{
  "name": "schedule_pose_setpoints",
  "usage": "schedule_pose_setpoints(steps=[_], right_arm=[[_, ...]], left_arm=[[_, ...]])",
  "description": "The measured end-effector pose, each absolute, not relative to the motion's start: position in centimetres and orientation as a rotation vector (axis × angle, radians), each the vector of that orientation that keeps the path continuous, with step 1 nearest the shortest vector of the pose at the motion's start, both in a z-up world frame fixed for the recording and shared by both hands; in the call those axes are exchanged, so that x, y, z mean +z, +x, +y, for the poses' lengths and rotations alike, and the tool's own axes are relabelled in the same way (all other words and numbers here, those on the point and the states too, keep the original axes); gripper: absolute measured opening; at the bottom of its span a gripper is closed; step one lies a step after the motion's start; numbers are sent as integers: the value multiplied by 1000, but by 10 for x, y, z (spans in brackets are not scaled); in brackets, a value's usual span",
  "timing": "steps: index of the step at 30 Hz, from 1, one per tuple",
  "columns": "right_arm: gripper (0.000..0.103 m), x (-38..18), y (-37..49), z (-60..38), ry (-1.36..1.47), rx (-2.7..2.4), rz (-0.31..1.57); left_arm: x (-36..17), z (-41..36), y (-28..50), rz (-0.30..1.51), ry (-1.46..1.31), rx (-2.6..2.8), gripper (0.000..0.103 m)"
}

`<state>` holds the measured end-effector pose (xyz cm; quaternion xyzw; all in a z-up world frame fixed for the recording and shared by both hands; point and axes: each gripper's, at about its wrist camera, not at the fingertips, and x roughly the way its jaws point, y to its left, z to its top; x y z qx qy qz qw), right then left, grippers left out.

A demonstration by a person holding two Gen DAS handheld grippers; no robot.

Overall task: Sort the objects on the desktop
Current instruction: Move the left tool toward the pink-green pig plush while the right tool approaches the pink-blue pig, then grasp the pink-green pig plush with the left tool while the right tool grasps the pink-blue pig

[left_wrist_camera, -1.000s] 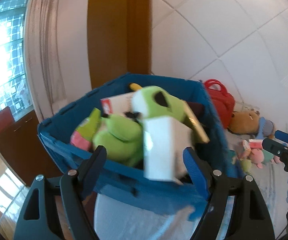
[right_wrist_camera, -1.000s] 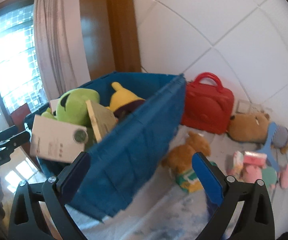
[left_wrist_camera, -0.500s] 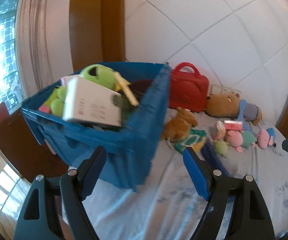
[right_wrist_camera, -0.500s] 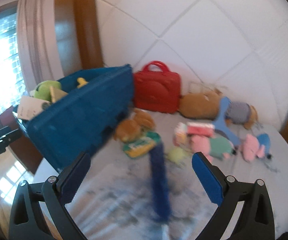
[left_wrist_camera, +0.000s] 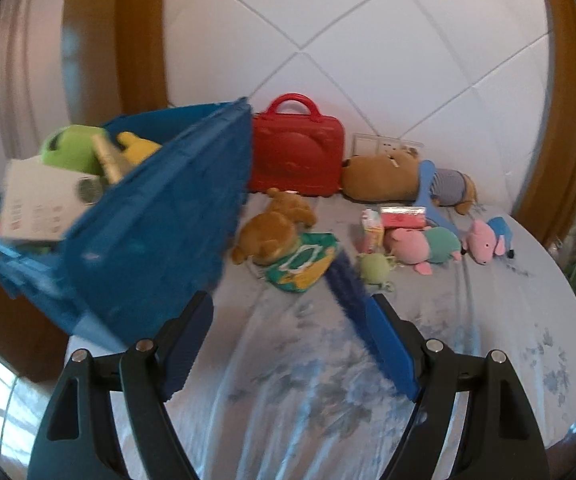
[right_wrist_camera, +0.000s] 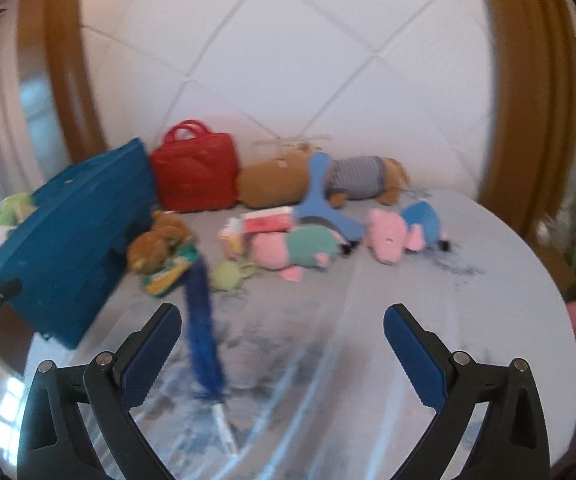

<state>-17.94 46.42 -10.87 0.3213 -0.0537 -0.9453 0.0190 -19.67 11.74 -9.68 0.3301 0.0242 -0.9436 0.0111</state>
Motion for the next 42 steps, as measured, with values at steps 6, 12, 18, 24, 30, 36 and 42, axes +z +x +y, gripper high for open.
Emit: schedule_pose_setpoints(steps=[6,12,18,24,30,36,42], right_arm=[[103,-116,-183,502,1104,-3069,-188],[103,-129,-189,539,1195,-3133,-255],[103,-135,-213,571,1207,-3124,-250],[103,-154,-268,624,1260,-2990,-215],[103,-168,-337,686,1308,-2850,-87],[103,-178,-397,723,1324,-2800,-26],[103,-197,-449,729,1332,-2772,-132]], left_arm=[[-121,137,-247,77,1120,-3001,79],[-143,162,-283,53,1233,-3002,79],[-154,190,-300,90,1263,-2969,79],[-169,249,-319,125,1262,-2906,79],[-182,323,-362,155,1279,-2843,79],[-192,382,-416,143,1343,-2832,79],[-221,414,-465,97,1409,-2827,79]])
